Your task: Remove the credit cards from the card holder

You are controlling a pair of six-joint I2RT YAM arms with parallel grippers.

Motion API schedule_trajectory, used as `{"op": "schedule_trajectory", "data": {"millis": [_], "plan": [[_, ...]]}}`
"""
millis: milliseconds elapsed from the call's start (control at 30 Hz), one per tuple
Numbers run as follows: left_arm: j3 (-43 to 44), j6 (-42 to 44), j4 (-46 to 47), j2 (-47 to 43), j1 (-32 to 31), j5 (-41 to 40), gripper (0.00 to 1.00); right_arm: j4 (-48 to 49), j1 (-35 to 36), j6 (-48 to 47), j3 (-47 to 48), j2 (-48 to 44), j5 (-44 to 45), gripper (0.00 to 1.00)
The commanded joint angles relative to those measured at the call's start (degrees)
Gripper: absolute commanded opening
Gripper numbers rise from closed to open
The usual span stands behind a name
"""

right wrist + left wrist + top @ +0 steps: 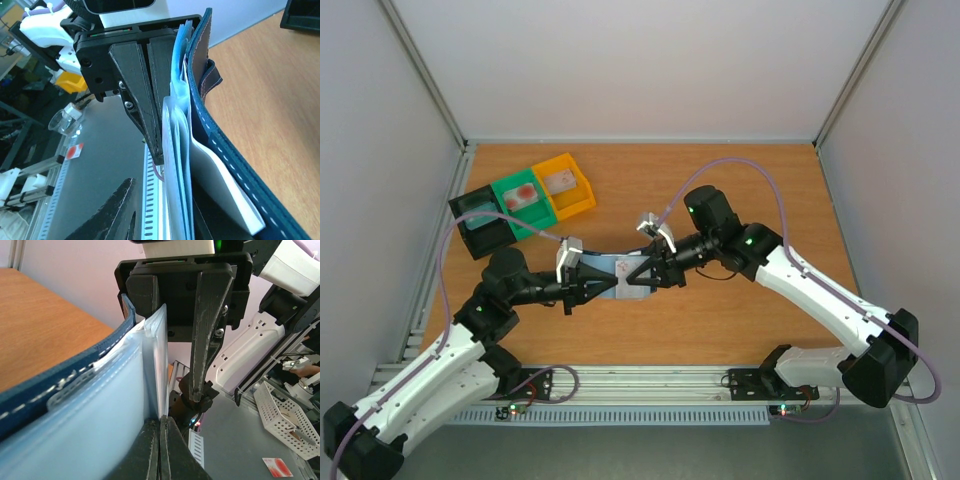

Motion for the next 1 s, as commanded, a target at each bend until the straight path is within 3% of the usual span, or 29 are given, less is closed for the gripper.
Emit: {"op": "schedule_trajectory", "data": {"millis": [0,333,667,700,767,833,900,967], "plan": [[1.69,-0.15,7.24,-0.78,-0.04,2.82,0.0,1.1,0.07,0.86,-1.35,-0.34,-0.24,0.24],[2.69,2.59,1.44,-2.17,1.53,4.65,0.0,-4.52,-0.41,-3.11,-2.61,-3.66,2.34,0.01],[4.63,8.26,-6.82,-2.77,2.07,6.17,0.0,-7.28,-2.06,-5.01,-2.45,-5.49,2.92,0.02],[4.64,8.51,-6.94,-2.71,2.09,6.31,0.0,-7.47,-2.12,-5.2,-2.29,-5.47,2.92,0.05],[4.84,8.8,-6.86,-2.56,2.08,6.49,0.0,-7.59,-2.27,-5.02,-1.91,-5.09,2.65,0.19],[4.81,8.89,-6.19,-2.11,2.08,6.64,0.0,-7.68,-2.24,-4.87,-1.34,-4.36,1.7,0.23],[4.6,8.57,-5.66,-1.77,2.14,6.75,0.0,-7.64,-2.23,-4.96,-0.95,-4.09,0.8,0.19],[3.93,7.8,-2.9,-1.36,2.1,6.71,0.0,-7.17,-2.19,-4.9,-1.03,-4.23,0.32,0.08]]}}
